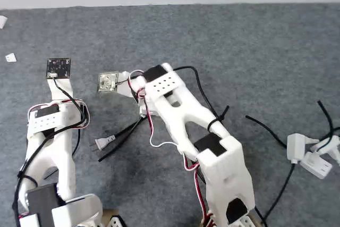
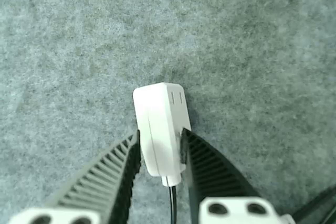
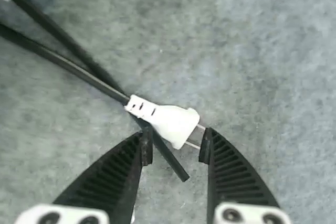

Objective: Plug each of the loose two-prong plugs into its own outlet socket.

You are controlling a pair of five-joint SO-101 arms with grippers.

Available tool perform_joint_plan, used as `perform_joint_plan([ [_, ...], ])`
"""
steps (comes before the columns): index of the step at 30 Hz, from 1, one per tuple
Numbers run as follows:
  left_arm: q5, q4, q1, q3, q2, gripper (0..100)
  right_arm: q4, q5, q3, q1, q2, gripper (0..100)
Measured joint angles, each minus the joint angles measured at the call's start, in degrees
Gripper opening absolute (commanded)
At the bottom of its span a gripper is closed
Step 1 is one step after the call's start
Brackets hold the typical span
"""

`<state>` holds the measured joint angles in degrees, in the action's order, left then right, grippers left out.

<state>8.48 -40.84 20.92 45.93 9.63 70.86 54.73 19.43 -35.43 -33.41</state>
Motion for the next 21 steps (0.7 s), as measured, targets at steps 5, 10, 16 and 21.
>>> perform_joint_plan([
  [5,0.0,0.0,0.0,0.0,0.0,11,5.1,3.3,2.5,-0.6,-0.8,15.4],
  [10,0.0,0.0,0.0,0.0,0.0,11,6.4,8.4,2.7,-1.8,-3.6,15.4],
  [16,0.0,0.0,0.0,0.0,0.0,11,6.1,10.7,3.8,-2.6,-4.7,15.4],
  [21,0.0,0.0,0.0,0.0,0.0,11,4.8,10.8,4.6,-3.3,-4.9,15.4],
])
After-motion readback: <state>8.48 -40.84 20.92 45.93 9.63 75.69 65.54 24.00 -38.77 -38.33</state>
